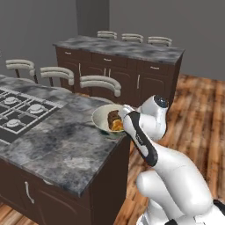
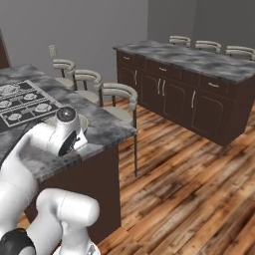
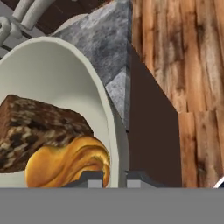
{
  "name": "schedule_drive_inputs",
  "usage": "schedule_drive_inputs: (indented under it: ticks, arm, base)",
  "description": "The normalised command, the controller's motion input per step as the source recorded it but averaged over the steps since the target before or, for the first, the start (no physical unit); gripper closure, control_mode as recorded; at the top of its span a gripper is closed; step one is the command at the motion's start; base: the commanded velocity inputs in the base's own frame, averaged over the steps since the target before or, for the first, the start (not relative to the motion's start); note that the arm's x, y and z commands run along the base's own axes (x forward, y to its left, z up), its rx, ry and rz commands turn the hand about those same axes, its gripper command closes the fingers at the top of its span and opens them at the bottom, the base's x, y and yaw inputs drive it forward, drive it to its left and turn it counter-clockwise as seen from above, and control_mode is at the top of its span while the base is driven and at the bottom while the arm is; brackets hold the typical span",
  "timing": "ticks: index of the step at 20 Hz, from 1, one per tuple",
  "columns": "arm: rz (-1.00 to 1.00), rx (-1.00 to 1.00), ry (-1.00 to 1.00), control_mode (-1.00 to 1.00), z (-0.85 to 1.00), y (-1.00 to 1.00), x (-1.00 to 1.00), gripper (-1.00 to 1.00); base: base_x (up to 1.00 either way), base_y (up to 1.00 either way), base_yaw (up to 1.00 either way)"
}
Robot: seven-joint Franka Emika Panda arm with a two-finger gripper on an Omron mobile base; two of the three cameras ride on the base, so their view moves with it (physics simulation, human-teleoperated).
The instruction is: Pick up the heated bread from the toaster oven and place it in the bowl. Then move the bread bowl to the dining counter.
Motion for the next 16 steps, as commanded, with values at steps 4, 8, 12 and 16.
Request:
schedule_drive_inputs:
  ticks: [4,8,12,16]
  arm:
    - [0.04,-0.05,0.01,-1.00,-0.19,1.00,1.00,1.00]
    - [0.04,-0.01,0.03,-1.00,-0.13,1.00,1.00,1.00]
    - [0.00,-0.01,0.13,-1.00,-0.05,0.97,0.96,-1.00]
    - [-0.07,-0.03,0.10,-1.00,0.01,0.23,0.16,-1.00]
  base:
    - [0.00,0.00,0.00]
    - [0.00,0.00,0.00]
    - [0.00,0.00,0.00]
    - [0.00,0.00,0.00]
